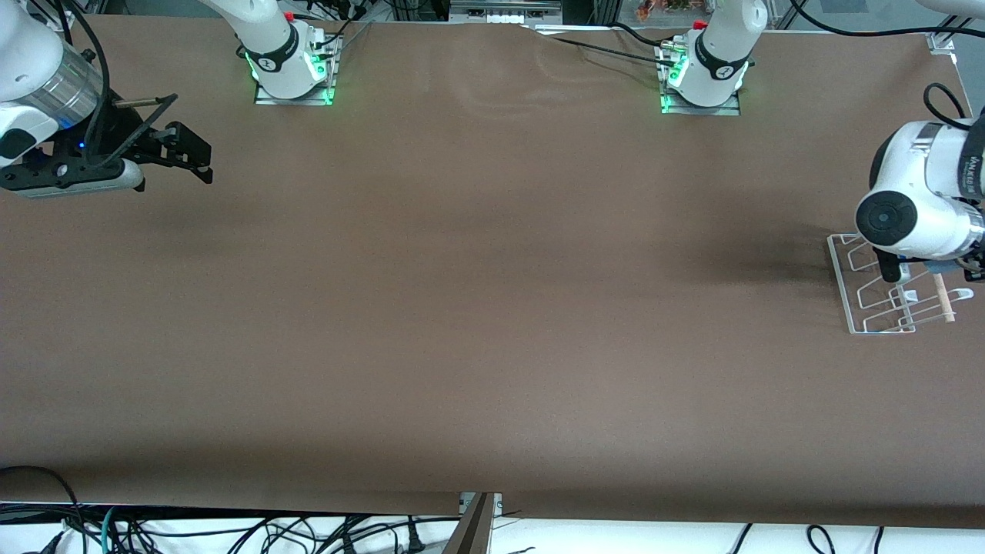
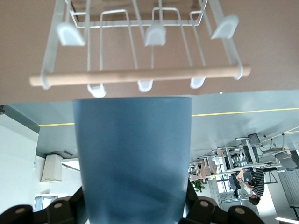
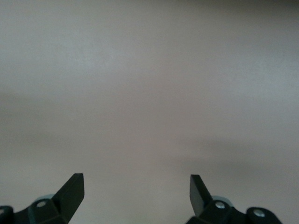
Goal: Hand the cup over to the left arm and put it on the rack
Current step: 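Lower the cup onto a rack peg with the left gripper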
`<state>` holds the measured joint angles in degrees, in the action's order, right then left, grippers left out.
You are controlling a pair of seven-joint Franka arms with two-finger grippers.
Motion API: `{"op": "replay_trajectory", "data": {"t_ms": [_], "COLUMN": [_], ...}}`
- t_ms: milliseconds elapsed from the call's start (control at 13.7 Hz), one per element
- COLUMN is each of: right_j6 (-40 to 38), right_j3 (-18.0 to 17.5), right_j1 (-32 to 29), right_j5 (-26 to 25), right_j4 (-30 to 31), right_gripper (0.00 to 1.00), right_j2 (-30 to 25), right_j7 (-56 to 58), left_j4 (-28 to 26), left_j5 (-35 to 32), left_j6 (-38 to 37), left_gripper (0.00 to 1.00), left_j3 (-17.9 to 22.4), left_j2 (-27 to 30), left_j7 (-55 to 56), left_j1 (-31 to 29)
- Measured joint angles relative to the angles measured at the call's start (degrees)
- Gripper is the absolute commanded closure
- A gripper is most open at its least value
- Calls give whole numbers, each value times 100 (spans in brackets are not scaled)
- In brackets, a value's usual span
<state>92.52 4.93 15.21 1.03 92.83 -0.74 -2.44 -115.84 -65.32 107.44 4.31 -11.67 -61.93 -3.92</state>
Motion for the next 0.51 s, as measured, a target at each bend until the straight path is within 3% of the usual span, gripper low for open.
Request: {"op": "replay_trajectory", "data": {"t_ms": [511], "right_j6": [2], "right_j3": [-3], "right_j1": [-51], "right_j5": [-14], "right_j4": [11], "right_gripper": [0], "right_j2": [2], "right_j7": [50], "left_j4": [-1108], "left_j5": [-559], "left_j6": [318], "left_gripper": [100], "left_j3": [-54], "left_j2": [346], "left_j7": [1040], "left_j1": [3]}}
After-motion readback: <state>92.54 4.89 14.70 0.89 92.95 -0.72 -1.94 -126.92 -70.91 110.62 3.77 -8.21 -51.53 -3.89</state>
